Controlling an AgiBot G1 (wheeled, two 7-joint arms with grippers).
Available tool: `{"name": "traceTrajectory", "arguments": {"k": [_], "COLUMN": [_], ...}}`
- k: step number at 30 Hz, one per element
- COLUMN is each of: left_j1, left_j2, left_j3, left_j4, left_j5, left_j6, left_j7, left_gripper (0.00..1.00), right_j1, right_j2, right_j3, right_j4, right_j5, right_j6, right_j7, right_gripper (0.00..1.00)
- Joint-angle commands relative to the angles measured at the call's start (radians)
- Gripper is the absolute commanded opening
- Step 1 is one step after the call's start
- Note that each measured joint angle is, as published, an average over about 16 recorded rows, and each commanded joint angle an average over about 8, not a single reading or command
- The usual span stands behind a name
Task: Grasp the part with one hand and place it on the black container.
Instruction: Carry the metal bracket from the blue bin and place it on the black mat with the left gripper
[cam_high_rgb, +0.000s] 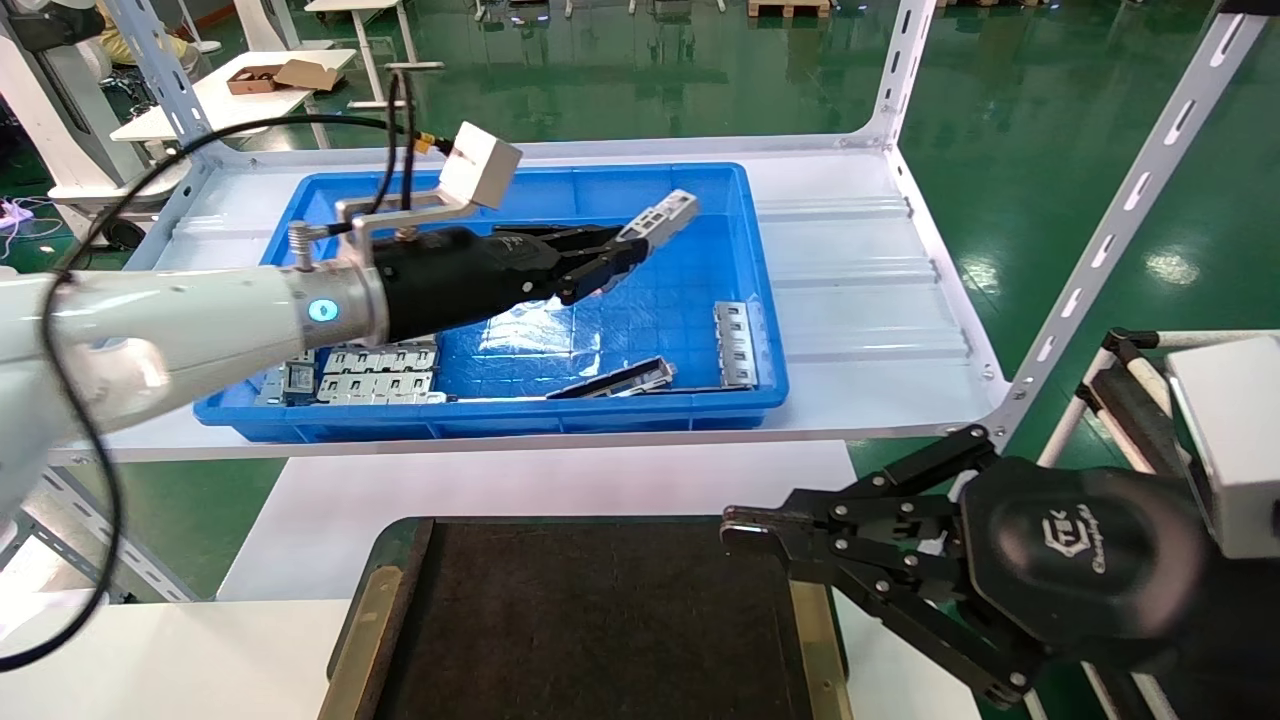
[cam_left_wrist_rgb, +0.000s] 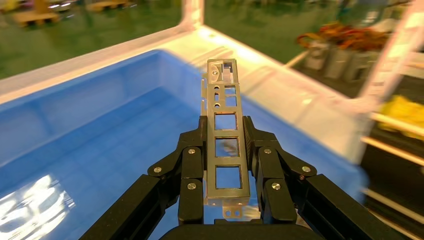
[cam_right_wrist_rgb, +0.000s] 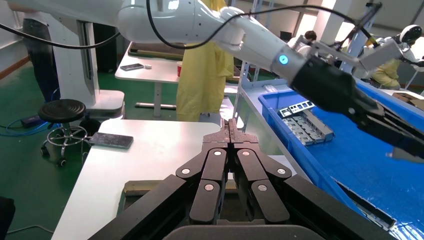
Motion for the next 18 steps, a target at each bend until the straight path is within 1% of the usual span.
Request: {"name": "traceTrajectory", "arguments": {"k": [1,6,10,14,18], "left_j1": [-0.003,0.030,0.076,0.148,0.236], "left_j2": [-0.022,-0.093,-0.163,-0.240,-0.315], "left_j3": [-0.004,-0.005,-0.006,-0.013,-0.019], "left_j4": [-0.016,-0.125,-0.252,-0.416,-0.602], "left_j5": [-0.011,-0.027,-0.042,-0.063,-0.081], "left_j6": [0.060,0.166,0.222,0.236,0.205], "left_j7": [0.002,-0.027,-0.067,-0.125,-0.196], "left_gripper": [0.00,0.00,0.00,0.00,0.00], "right_j1": [0.000,0.000,0.000,0.000,0.000], "right_j2": [0.000,0.000,0.000,0.000,0.000], "right_j3": [0.000,0.000,0.000,0.000,0.000], "right_j4": [0.000,0.000,0.000,0.000,0.000], "right_j5": [0.000,0.000,0.000,0.000,0.000], "right_j6": [0.000,0.000,0.000,0.000,0.000], "right_j7": [0.000,0.000,0.000,0.000,0.000], "right_gripper": [0.00,0.00,0.00,0.00,0.00]}}
